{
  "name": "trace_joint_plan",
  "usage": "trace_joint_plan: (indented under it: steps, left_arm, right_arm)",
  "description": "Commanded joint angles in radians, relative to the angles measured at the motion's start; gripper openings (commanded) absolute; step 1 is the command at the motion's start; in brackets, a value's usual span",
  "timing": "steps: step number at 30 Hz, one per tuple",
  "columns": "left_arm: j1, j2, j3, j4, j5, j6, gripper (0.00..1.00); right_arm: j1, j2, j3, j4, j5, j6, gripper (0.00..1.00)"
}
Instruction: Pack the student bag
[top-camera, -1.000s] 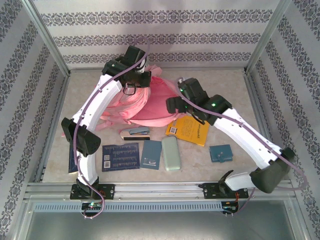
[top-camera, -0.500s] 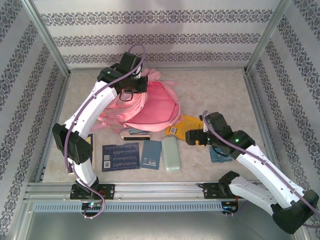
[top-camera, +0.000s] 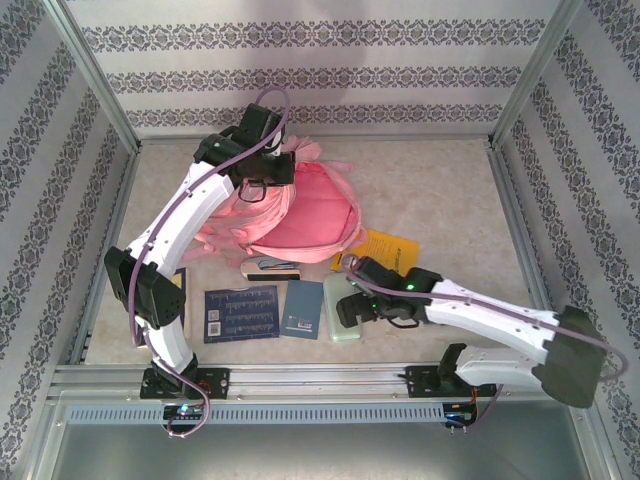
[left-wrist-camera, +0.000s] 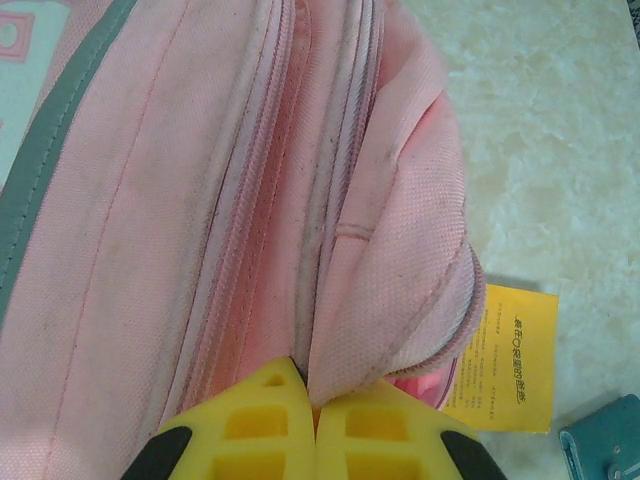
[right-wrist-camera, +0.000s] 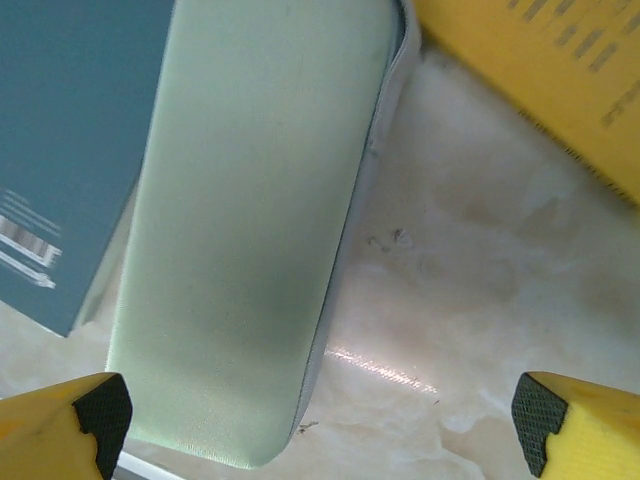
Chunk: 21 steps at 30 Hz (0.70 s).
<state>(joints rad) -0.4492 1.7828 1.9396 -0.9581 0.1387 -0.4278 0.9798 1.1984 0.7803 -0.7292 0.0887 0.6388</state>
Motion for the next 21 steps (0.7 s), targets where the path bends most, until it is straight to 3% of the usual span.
trace_joint_plan:
  steps: [1, 11, 21]
  left_arm:
    - [0.013, -0.033, 0.028, 0.015, 0.014, -0.033, 0.0]
    - [0.012, -0.043, 0.016, 0.015, 0.036, -0.032, 0.0]
    - [0.012, -0.058, -0.01, 0.011, 0.05, -0.033, 0.0]
  right_arm:
    - [0.046, 0.099, 0.085, 0.0, 0.096, 0.075, 0.98]
    - [0.083, 0.326, 0.181, 0.046, 0.119, 0.125, 0.98]
    - [0.082, 0.395, 0.131, 0.095, 0.074, 0.144, 0.98]
